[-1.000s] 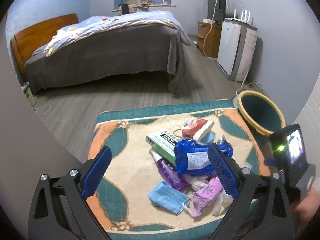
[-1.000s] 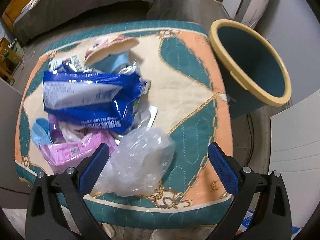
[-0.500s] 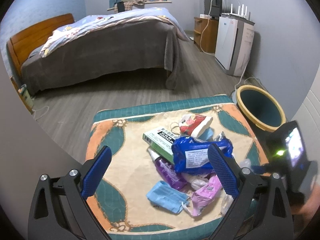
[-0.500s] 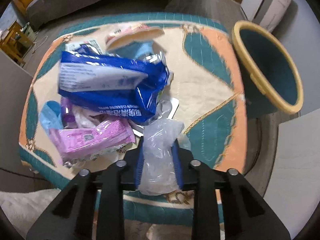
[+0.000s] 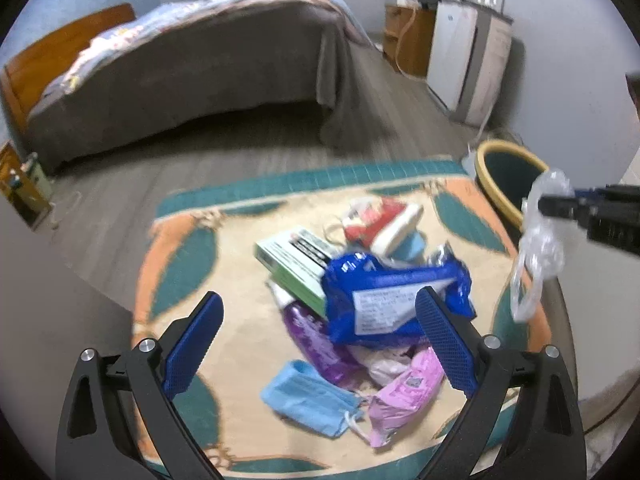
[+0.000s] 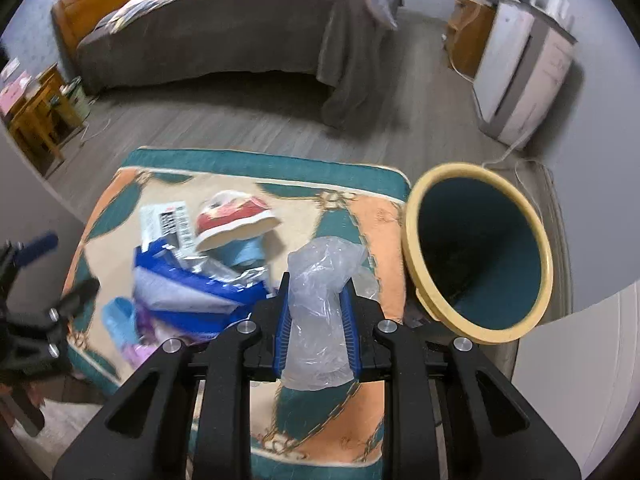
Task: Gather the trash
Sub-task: 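Grasp the clear plastic bag with the right tool while the left tool grasps the blue wipes packet, then release the clear bag into the bin with the right tool while the left tool drops the blue packet in, then grasp the pink packet with the right tool while the left tool grasps the blue mask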
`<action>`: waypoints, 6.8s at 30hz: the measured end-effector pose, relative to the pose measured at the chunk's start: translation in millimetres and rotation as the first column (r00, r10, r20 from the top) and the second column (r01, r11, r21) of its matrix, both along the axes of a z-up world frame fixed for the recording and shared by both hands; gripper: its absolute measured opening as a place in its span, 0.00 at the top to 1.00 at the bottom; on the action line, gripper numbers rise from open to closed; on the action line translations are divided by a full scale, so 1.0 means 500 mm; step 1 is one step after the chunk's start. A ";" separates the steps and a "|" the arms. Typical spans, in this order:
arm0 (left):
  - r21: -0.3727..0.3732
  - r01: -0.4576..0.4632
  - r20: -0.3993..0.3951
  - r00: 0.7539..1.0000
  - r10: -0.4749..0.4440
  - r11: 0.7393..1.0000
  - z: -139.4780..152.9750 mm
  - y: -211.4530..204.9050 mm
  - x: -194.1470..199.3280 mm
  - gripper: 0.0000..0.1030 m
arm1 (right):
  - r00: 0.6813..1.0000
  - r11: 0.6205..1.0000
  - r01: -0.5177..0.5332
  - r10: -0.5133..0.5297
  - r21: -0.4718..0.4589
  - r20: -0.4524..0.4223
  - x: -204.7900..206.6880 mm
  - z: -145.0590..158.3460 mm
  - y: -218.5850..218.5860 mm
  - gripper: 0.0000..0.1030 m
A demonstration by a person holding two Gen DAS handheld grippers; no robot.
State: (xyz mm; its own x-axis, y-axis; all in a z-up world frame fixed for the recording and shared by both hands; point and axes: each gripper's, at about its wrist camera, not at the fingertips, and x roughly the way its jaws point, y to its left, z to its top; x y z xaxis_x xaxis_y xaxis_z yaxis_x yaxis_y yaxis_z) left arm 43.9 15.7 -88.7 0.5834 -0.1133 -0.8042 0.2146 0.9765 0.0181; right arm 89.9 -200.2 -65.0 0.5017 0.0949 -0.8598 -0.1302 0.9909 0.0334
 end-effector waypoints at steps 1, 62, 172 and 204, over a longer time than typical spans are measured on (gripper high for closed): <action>0.001 0.006 -0.016 1.000 -0.006 1.000 -0.013 -0.007 0.005 0.07 | 0.999 0.999 0.021 -0.020 0.030 -0.026 0.010 -0.012 -0.015 0.78; -0.085 0.217 0.124 0.971 -0.206 0.972 0.086 -0.236 0.044 0.61 | 0.982 0.984 0.168 -0.172 0.055 0.080 0.064 0.003 -0.232 0.78; 0.098 0.032 -0.141 0.990 -0.018 0.995 -0.113 0.100 -0.056 0.07 | 0.933 0.995 0.038 -0.001 0.095 -0.361 -0.059 -0.239 0.194 0.70; -0.032 0.090 -0.057 0.994 -0.092 0.995 -0.014 0.067 -0.077 0.96 | 0.997 1.000 -0.030 0.029 -0.007 -0.065 -0.070 -0.058 0.147 0.79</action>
